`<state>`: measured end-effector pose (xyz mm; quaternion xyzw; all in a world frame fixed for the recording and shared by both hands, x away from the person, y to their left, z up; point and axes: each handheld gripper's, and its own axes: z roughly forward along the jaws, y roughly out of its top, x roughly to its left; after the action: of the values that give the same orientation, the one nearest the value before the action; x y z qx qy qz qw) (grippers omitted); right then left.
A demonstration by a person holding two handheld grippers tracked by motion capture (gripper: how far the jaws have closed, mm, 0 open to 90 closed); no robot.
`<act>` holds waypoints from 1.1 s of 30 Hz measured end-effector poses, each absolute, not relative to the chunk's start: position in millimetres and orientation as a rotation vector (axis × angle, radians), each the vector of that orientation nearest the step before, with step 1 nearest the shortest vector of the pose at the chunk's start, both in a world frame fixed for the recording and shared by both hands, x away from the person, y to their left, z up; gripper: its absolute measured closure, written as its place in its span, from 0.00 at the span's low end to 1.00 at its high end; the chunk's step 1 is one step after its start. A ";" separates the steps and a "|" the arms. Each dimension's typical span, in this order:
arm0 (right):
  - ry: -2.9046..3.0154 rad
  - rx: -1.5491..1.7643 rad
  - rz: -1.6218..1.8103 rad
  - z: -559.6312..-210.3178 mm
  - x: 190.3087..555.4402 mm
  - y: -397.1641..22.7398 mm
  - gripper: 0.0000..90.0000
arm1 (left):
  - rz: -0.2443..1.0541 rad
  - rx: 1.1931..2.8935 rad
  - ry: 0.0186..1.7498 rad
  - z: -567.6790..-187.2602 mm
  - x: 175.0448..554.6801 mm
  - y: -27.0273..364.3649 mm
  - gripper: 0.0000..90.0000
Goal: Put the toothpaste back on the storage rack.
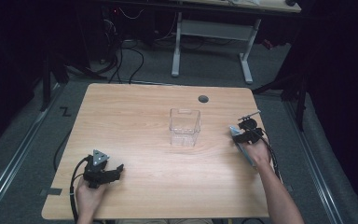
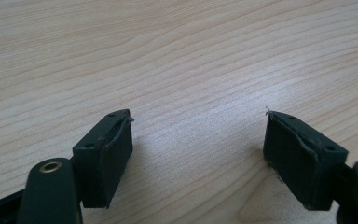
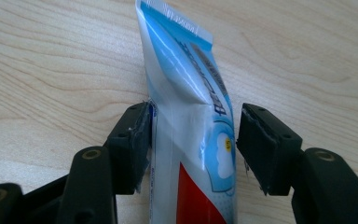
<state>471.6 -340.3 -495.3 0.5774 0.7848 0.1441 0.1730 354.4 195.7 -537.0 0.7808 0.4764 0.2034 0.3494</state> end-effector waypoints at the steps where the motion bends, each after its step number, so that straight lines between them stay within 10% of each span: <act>1: 2.230 1.639 0.414 -496.3 472.2 -340.6 0.51 | 0.526 2.023 1.234 -537.0 354.4 195.7 0.27; 16: 2.292 1.659 0.427 -490.4 473.0 -339.7 0.79 | 0.528 2.021 1.236 -537.1 354.6 195.7 0.27; 33: 2.326 1.620 0.537 -477.1 451.3 -341.6 0.81 | 0.527 2.024 1.236 -537.0 354.6 195.6 0.27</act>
<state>451.3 -341.6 -477.1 0.5569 0.7997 0.1846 0.1278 354.6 195.6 -537.0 0.7808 0.4769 0.2035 0.3487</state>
